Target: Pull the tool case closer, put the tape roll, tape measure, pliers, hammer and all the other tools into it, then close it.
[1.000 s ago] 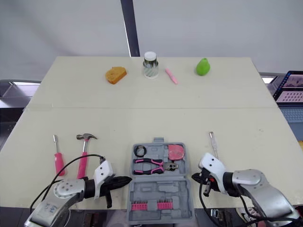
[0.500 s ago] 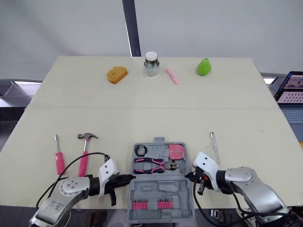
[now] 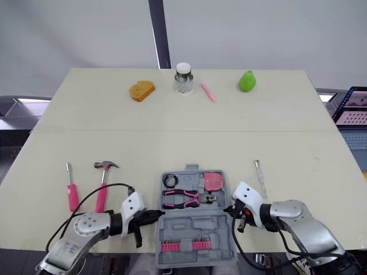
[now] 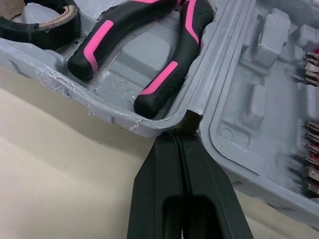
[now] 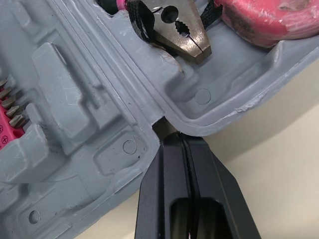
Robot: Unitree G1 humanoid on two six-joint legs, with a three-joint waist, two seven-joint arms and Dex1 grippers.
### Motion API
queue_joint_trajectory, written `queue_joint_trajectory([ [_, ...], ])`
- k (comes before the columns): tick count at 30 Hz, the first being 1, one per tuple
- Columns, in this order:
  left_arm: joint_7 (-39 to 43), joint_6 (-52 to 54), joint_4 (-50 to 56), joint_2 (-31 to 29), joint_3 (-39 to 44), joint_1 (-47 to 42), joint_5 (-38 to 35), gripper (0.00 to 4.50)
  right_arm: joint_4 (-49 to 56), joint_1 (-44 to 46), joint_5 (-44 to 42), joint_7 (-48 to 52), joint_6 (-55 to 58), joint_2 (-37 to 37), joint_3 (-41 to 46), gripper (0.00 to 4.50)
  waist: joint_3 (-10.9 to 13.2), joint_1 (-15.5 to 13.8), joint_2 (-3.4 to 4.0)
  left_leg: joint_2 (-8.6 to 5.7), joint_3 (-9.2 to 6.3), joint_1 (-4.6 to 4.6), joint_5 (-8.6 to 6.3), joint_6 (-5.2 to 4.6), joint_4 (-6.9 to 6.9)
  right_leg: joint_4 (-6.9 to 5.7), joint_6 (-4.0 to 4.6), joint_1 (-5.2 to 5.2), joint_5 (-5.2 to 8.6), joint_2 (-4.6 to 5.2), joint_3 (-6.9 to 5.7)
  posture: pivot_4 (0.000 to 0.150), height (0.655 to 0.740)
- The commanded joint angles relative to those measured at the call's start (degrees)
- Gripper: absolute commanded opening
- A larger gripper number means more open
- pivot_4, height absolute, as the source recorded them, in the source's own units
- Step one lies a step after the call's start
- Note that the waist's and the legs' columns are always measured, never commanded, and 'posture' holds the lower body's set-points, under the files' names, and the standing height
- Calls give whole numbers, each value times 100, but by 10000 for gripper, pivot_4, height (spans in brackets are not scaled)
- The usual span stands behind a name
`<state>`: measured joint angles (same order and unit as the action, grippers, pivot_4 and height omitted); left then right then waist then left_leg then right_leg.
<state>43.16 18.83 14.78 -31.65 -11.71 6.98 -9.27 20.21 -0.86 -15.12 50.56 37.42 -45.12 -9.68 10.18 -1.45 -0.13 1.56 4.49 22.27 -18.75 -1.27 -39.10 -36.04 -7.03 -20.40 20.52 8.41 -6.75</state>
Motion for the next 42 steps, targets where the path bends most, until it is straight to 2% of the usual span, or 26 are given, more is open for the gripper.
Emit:
queue_joint_trajectory([
  [1, -88, -114, -24, 81, 19, -111, 50, 281, 86, 37, -6, -39, -96, 61, 29, 404, 0, -1, 0, 0, 0, 0, 0, 0, 0, 0, 0, 0, 0, 0, 0, 1500, 6950],
  [42, -382, 57, -191, 380, 159, -483, 189, 281, -15, 246, 170, -334, 48, 392, 154, 404, 0, 8, 0, -2, -1, 0, 6, 1, 0, -5, -1, -2, 0, -6, -3, 1500, 6950],
])
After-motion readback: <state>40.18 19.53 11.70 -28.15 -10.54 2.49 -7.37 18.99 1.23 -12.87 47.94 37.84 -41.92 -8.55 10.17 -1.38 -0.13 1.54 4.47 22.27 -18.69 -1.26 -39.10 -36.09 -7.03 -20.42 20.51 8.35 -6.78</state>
